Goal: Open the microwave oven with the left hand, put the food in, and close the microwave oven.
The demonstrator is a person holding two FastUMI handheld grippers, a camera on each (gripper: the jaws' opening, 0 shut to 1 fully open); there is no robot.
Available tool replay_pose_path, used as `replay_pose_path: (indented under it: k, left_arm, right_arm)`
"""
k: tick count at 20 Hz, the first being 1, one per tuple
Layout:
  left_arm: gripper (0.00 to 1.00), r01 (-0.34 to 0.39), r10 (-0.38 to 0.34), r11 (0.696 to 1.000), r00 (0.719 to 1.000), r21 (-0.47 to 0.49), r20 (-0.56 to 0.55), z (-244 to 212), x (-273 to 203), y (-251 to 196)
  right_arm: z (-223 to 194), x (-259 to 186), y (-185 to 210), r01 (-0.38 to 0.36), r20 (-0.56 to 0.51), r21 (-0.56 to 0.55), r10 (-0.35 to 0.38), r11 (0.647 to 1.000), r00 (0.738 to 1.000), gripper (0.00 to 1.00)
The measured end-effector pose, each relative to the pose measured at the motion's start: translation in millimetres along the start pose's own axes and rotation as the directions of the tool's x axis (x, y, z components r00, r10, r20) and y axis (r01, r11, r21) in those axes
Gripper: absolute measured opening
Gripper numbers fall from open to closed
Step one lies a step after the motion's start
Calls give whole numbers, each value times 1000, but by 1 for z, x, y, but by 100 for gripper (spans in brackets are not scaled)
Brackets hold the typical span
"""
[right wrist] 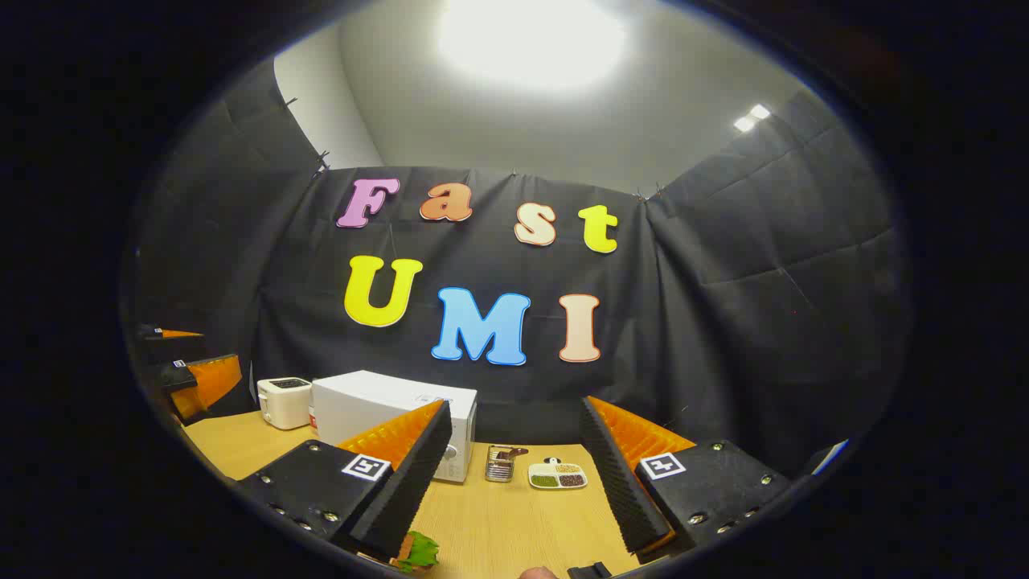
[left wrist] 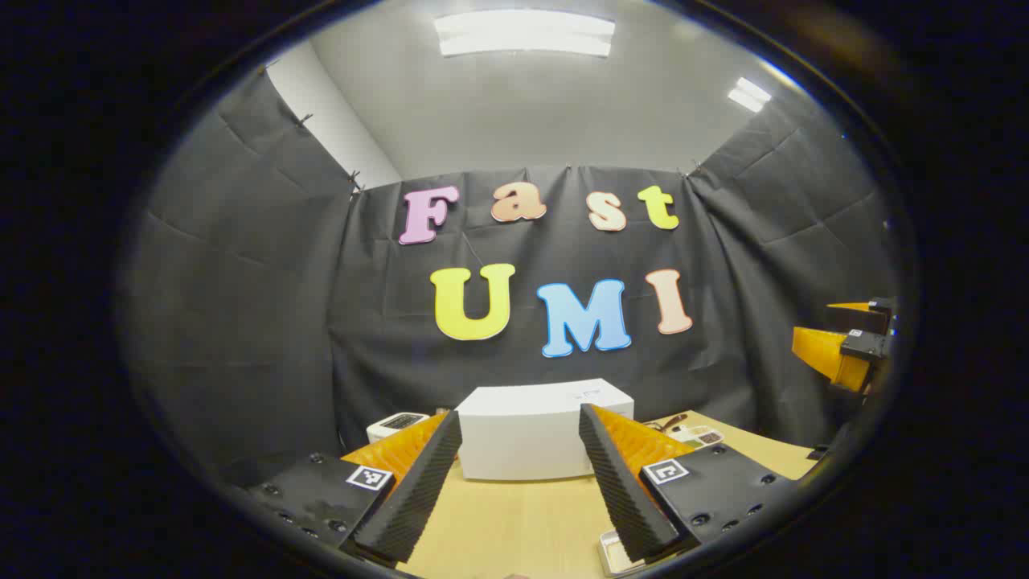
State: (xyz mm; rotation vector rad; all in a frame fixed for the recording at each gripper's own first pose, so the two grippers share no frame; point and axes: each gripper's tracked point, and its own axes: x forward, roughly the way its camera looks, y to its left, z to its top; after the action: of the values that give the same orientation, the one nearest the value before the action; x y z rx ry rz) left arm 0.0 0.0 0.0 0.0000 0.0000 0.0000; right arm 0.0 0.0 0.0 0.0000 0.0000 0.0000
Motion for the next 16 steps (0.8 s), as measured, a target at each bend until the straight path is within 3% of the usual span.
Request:
replay_pose_path:
  k: [16]
  left_arm:
    - [99, -67, 67, 997, 998, 37, -2, 3, 1, -19]
  right_arm:
    - [-24, 17, -18, -54, -26, 74, 56, 996, 998, 97]
